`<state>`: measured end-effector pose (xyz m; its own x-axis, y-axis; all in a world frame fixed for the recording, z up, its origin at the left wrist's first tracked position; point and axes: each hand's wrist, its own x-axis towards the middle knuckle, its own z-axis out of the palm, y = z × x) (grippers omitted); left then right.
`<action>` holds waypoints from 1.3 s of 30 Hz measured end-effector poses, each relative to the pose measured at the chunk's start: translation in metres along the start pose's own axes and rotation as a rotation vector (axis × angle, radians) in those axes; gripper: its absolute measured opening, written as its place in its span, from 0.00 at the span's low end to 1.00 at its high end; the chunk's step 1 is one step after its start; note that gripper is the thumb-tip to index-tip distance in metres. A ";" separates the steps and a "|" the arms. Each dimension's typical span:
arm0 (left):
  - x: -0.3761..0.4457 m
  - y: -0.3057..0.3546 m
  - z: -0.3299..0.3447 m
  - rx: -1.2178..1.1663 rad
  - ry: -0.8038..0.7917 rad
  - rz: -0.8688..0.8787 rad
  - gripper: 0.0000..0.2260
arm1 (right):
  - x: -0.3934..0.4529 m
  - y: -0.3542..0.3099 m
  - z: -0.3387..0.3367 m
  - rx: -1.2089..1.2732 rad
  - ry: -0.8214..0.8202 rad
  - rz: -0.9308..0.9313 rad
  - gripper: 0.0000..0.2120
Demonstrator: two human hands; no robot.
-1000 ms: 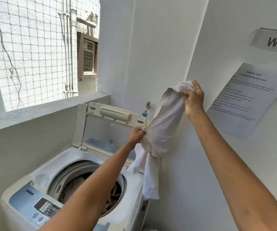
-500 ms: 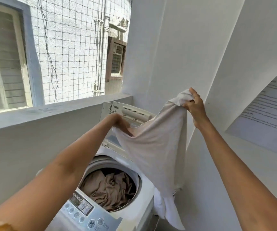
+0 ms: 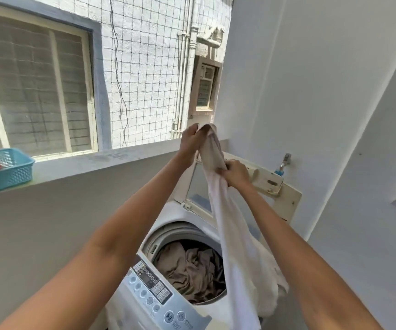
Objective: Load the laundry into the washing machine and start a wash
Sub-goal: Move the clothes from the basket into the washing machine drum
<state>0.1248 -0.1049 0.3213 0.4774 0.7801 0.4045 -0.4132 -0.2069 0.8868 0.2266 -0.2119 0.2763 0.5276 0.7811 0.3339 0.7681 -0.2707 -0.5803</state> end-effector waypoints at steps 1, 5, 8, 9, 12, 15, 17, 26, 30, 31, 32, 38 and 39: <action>0.002 -0.001 -0.006 -0.003 0.028 0.004 0.08 | 0.004 -0.007 0.006 0.041 0.113 0.003 0.10; 0.007 -0.028 -0.041 0.127 -0.026 -0.010 0.31 | 0.035 -0.047 0.008 0.403 0.444 0.086 0.07; -0.004 -0.075 -0.058 0.464 -0.345 -0.121 0.46 | 0.066 -0.076 -0.006 0.599 0.541 0.072 0.07; -0.006 -0.090 -0.062 0.545 -0.446 -0.150 0.46 | 0.076 -0.081 -0.009 0.603 0.575 0.061 0.07; -0.002 -0.125 -0.071 0.594 -0.590 -0.302 0.31 | 0.087 -0.076 -0.001 0.369 0.680 0.030 0.04; 0.010 -0.136 -0.077 0.793 -0.785 -0.465 0.22 | 0.084 -0.044 0.028 0.226 0.756 0.053 0.09; 0.014 -0.147 -0.080 0.798 -0.887 -0.538 0.20 | 0.078 -0.021 0.048 0.202 0.792 0.088 0.11; 0.007 -0.234 -0.093 0.817 -0.825 -0.657 0.22 | 0.052 0.056 0.122 -0.117 0.694 0.123 0.15; 0.012 -0.276 -0.103 0.822 -0.602 -0.588 0.24 | 0.016 0.097 0.162 -0.140 0.470 0.163 0.13; 0.009 -0.287 -0.106 0.813 -0.594 -0.602 0.23 | 0.003 0.108 0.171 -0.194 0.379 0.183 0.15; 0.005 -0.299 -0.107 0.804 -0.609 -0.614 0.20 | -0.011 0.120 0.182 -0.228 0.269 0.189 0.16; -0.042 -0.363 -0.093 0.742 -0.703 -0.658 0.22 | -0.088 0.165 0.248 -0.316 -0.356 0.286 0.11; -0.051 -0.373 -0.089 0.767 -0.738 -0.650 0.23 | -0.096 0.173 0.256 -0.322 -0.402 0.335 0.14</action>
<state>0.1854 -0.0148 -0.0501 0.8472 0.4010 -0.3485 0.5024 -0.3917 0.7708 0.2159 -0.1891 -0.0462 0.6295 0.7582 -0.1702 0.6882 -0.6456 -0.3310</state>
